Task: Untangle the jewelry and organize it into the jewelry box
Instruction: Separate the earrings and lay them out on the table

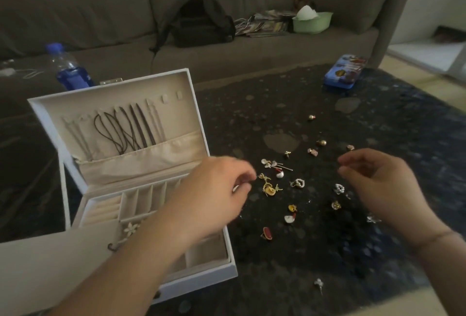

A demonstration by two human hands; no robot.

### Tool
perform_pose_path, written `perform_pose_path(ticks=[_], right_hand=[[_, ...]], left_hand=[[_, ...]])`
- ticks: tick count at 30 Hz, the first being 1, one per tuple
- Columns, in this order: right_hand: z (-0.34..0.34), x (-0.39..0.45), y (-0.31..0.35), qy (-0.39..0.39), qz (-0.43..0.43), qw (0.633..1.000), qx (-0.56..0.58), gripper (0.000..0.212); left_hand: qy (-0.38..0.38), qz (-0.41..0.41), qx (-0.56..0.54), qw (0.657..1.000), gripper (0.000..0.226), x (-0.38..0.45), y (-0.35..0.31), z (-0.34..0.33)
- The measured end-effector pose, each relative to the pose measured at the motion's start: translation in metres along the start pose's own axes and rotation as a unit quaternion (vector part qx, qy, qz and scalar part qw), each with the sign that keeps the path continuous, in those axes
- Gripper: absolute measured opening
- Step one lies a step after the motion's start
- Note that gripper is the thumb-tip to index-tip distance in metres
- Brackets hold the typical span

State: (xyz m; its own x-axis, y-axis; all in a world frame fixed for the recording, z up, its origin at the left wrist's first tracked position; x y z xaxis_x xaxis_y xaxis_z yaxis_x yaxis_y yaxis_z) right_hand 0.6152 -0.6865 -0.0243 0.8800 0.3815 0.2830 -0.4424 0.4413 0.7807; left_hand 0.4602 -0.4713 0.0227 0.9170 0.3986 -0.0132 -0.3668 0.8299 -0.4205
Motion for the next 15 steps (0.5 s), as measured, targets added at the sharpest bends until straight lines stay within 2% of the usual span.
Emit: perform_pose_path(ticks=[6,10,15], right_hand=[[-0.001,0.006,-0.015,0.120,-0.011,0.975,-0.186,0.022],[0.012,0.011,-0.028,0.110,-0.024,0.963,-0.245,0.028],[0.026,0.012,-0.043,0.085,-0.060,0.964,-0.244,0.035]], left_hand=[[0.069,0.025,0.076,0.994,0.037,0.091,-0.016,-0.034],[0.089,0.041,0.097,0.990,0.047,0.120,-0.011,-0.049],[0.107,0.068,0.056,0.990,0.034,0.131,-0.005,-0.061]])
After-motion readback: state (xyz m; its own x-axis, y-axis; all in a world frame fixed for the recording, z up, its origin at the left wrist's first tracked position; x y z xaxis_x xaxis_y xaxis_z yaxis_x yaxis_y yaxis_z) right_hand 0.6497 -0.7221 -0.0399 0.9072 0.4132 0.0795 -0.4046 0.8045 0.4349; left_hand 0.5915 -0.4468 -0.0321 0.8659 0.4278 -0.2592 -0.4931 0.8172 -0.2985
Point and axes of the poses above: each hand's wrist, its own x-axis towards the middle knuckle, its own z-axis out of the back of the hand, y = z × x, the point moved 3 cm from there along x, towards the middle knuckle, and after that the axes turned 12 degrees about z, right-handed, at the moved point
